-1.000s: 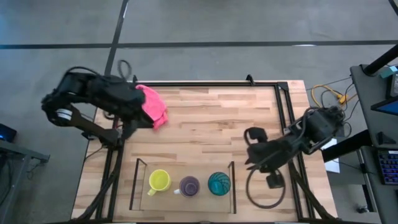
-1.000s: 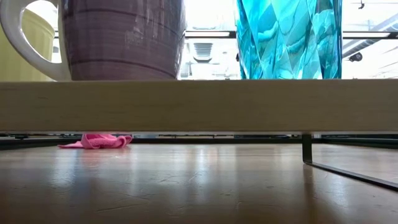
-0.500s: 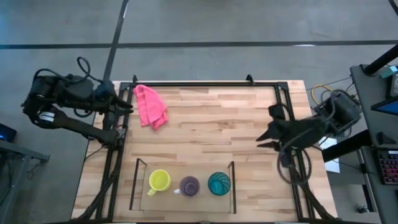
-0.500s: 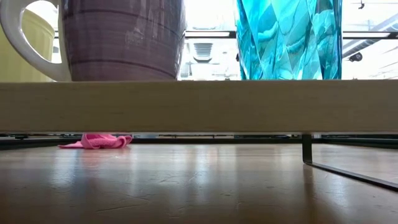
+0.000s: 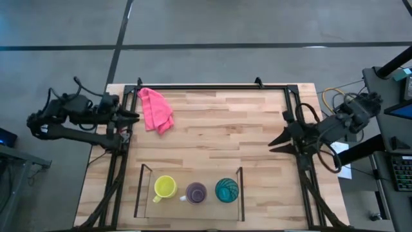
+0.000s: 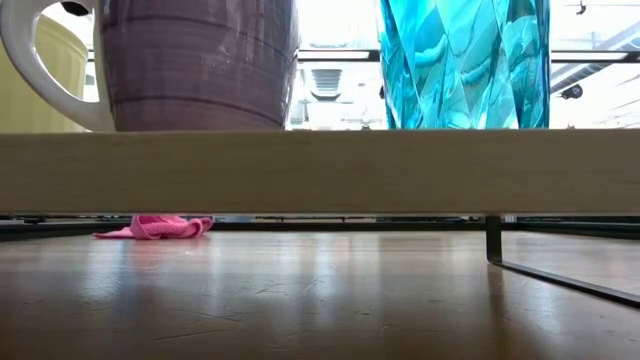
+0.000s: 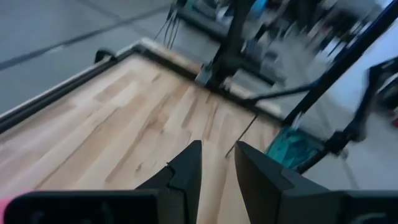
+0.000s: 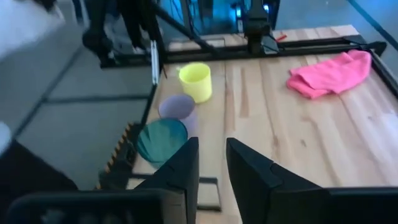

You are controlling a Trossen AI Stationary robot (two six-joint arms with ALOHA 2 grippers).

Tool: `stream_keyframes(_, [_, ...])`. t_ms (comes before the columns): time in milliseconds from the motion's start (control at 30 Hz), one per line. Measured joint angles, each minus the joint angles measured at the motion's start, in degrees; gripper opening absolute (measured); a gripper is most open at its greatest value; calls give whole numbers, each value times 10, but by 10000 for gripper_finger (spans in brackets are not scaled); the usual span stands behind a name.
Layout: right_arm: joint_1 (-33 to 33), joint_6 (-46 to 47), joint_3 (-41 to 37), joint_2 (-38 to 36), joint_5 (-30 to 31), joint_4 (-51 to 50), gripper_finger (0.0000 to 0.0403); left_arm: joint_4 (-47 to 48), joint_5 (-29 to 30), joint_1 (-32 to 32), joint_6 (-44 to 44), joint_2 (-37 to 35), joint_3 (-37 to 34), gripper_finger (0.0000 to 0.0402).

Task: Stack small to large cups/mugs on shelf
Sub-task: Return to Home Position

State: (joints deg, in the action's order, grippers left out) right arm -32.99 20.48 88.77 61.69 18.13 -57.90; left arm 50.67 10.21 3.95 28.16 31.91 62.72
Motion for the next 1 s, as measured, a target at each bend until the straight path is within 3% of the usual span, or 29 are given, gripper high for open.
stream_keyframes(200, [0, 14, -213, -106, 0, 189, 73, -136, -1, 0, -17, -75, -107, 82])
stream_keyframes(400, [20, -11, -379, -203, 9, 360, 81, -220, -1, 0, -26, -124, -183, 82])
stream_keyframes(700, [62, -93, -525, -346, 10, 469, 73, -328, 4, 0, -76, -152, -266, 82])
stream_keyframes(833, [82, -96, -572, -404, 10, 487, 74, -389, -60, -1, -146, -169, -310, 82])
stream_keyframes(1000, [106, -110, -634, -460, 10, 529, 81, -398, -64, -1, -120, -200, -345, 82])
